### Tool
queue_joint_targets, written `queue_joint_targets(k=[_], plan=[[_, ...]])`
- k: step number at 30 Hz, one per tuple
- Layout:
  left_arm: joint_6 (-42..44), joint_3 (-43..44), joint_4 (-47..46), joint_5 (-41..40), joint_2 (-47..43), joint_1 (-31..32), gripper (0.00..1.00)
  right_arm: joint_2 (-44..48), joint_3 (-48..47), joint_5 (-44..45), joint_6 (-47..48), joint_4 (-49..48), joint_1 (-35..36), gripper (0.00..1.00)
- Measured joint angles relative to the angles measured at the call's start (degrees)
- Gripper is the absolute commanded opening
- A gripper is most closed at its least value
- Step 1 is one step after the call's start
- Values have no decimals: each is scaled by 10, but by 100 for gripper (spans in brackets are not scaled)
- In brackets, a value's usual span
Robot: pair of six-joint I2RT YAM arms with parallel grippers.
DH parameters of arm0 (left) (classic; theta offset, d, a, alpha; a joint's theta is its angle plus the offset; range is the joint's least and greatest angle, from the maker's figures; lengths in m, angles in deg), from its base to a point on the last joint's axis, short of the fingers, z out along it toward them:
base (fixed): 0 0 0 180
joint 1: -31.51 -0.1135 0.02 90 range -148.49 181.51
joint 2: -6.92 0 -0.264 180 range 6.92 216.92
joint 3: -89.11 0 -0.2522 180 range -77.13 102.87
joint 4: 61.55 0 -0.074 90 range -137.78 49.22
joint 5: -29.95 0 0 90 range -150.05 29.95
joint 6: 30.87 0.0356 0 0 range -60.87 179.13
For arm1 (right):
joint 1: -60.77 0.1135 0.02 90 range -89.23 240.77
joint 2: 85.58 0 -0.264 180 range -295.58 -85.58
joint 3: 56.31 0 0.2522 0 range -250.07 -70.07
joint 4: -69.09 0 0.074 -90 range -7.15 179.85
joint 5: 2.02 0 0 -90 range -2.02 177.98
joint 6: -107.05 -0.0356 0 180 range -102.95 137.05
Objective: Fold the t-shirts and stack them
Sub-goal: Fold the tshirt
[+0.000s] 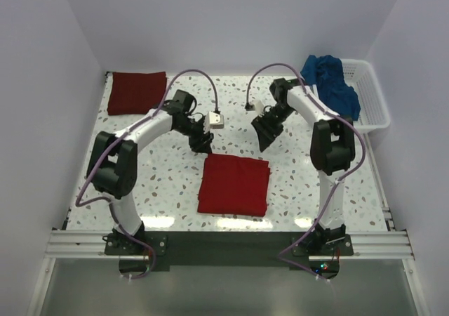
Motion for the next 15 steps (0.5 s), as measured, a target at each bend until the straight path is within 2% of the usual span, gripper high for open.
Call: queue_joint_targets(k=[6, 11, 15], plan=[[-17, 61, 35, 13, 87, -4, 56, 8, 87, 7, 10, 7, 7, 58], [-29, 78, 47, 13, 126, -4, 56, 6, 109, 19, 15, -3, 9, 56], [-35, 82, 55, 15, 145, -4, 50, 5, 117, 20, 18, -12, 9, 47]])
